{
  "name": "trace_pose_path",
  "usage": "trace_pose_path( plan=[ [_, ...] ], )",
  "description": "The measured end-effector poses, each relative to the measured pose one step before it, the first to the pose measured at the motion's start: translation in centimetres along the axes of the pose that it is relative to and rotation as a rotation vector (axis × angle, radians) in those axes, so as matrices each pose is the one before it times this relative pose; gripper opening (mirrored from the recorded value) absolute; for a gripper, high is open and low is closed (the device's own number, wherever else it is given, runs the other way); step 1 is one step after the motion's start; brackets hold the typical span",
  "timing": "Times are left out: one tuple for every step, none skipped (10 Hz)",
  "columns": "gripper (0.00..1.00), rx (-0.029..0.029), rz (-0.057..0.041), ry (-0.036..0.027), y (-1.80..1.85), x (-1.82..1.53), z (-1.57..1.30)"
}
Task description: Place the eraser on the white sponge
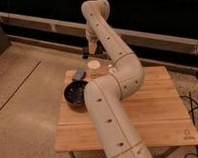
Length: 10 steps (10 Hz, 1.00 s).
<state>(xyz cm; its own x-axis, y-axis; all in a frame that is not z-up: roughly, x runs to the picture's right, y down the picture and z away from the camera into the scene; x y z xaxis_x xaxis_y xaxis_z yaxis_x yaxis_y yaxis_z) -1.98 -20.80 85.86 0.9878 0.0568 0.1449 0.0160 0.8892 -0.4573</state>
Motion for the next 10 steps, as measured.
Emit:
trace_pose_path(
  plan=[
    [0.0, -0.01027, -0.0092, 0.00311, 0.406, -0.207, -0.157],
    [0.0, -0.00104, -0.0021, 0.00924, 0.176, 0.158, 0.056],
    [0.0, 0.02281, 0.0032, -0.00143, -0.277, 0.244, -0.789],
    [0.0, 0.0097, 0.00241, -0.003, -0.171, 0.131, -0.381],
    [0.0, 0.00081, 0.00244, 0.00494, -0.014, 0.274, 0.191],
    [0.0, 0.00554, 0.03523, 0.04079, -0.002, 3.545, 1.189],
    [0.0, 0.02042, 0.04654, 0.05293, -0.286, 4.789, 1.261],
    [0.0, 0.02233, 0.03122, 0.05099, -0.366, 4.038, 1.536],
    [0.0, 0.0329, 0.0273, 0.03926, -0.572, 3.429, 1.915],
    [0.0, 0.0224, 0.01484, 0.01421, -0.326, 1.502, 1.675]
  ],
)
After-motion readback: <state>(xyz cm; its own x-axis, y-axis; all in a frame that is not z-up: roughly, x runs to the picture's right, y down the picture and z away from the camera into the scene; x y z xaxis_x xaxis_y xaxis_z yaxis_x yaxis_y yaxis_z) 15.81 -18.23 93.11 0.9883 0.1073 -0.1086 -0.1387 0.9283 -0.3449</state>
